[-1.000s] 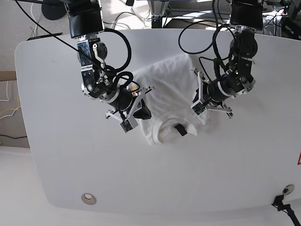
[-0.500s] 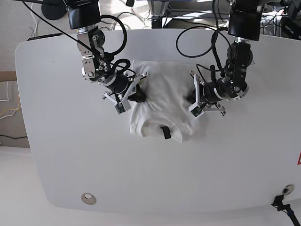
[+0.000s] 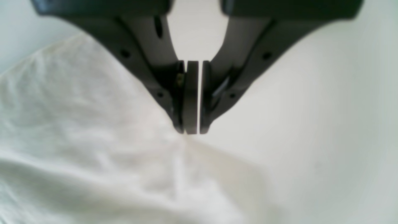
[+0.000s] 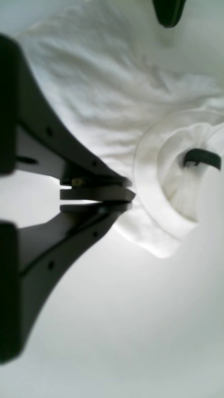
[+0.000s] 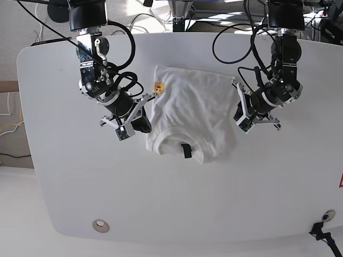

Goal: Fold the T-shirt properly

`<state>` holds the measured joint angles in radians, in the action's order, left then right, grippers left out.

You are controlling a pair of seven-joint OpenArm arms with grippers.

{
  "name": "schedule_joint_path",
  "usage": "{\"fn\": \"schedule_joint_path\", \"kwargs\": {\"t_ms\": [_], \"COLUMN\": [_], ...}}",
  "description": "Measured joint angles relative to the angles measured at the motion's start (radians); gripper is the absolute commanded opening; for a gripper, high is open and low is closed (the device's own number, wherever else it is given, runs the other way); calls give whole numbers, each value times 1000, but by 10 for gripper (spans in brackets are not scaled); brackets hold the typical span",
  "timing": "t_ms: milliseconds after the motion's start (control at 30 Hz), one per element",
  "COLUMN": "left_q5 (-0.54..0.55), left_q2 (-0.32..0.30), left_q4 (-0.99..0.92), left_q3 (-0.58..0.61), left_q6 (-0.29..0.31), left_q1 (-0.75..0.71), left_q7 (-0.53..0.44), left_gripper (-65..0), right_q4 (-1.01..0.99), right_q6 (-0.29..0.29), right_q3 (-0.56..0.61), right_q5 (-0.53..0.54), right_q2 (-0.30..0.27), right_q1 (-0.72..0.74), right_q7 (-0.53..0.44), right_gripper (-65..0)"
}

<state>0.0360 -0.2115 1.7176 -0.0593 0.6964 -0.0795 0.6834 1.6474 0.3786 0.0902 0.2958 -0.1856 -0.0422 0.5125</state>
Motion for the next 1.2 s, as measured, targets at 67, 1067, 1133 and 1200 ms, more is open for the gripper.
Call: {"fn": "schedule_joint_path", "kwargs": {"t_ms": [67,1067,1133,1200], "left_q5": [-3,85,92,79], "left_q2": [0,222,222,216], "left_q4": [50,127,44,-71], "left_q3": [-46,-489,-477,-433], "left_q6": [-1,-41,-39,-45], "left_q1": [-59,-1012,-1010,-993], "left_q7": [-49,-702,-712,-711], "left_gripper": [-650,-650,-650,-650], "right_q4": [70,318,284,199], "right_q6": [-36,-218,-218,-220], "right_q3": [-4,-130,-132,-134], "right_q5": [-89,-326,-325,-321], "right_q2": [3,6,44,79], "right_q1": [-48,-1114,-1122,-1110], "right_q7": [-2,-557,-573,-584], "right_gripper": [-650,-650,-650,-650]}}
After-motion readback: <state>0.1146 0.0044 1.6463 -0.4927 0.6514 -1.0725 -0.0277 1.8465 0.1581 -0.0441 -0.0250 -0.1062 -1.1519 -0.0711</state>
